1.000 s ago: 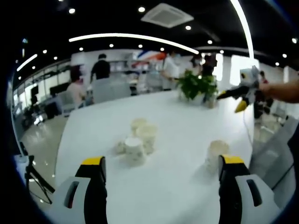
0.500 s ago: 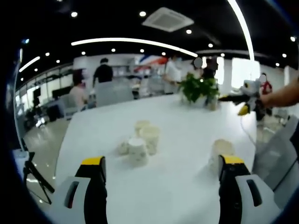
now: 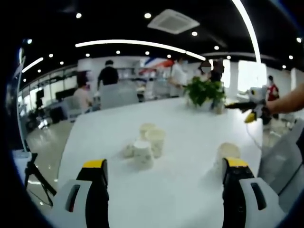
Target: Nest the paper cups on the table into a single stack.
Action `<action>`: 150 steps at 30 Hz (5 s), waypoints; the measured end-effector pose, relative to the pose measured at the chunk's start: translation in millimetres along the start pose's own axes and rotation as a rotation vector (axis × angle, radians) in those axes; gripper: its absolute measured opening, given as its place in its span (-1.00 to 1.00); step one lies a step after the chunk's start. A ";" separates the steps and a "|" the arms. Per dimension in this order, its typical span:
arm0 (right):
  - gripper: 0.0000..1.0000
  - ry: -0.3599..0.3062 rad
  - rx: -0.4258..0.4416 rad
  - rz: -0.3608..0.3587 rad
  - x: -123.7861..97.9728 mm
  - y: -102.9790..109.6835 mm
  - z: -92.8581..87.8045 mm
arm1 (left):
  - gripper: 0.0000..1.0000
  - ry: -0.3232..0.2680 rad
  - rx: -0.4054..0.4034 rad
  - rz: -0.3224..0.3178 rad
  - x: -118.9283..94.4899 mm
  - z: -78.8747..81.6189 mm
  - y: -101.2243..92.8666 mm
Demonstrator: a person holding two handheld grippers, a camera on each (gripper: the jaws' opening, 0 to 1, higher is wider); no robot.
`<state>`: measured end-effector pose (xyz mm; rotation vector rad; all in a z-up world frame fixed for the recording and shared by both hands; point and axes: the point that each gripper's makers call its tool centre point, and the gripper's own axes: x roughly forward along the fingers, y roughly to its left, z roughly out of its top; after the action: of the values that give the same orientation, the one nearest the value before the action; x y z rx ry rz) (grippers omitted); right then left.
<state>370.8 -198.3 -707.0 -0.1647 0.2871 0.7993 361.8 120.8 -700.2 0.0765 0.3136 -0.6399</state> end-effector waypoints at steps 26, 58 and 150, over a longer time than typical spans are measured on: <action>1.00 -0.051 0.009 0.005 29.1 -8.5 11.6 | 0.97 0.030 -0.005 -0.010 22.4 -7.0 10.6; 1.00 -0.024 0.066 -0.069 -21.1 -2.4 -3.2 | 0.79 0.039 -0.005 -0.059 127.5 -10.0 43.2; 1.00 0.030 0.082 -0.059 -17.3 -3.8 -26.6 | -0.31 0.147 0.074 -0.055 148.3 -19.2 60.1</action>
<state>357.0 -219.4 -726.7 -0.1077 0.3415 0.7262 504.9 86.9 -766.1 0.1869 0.4349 -0.7020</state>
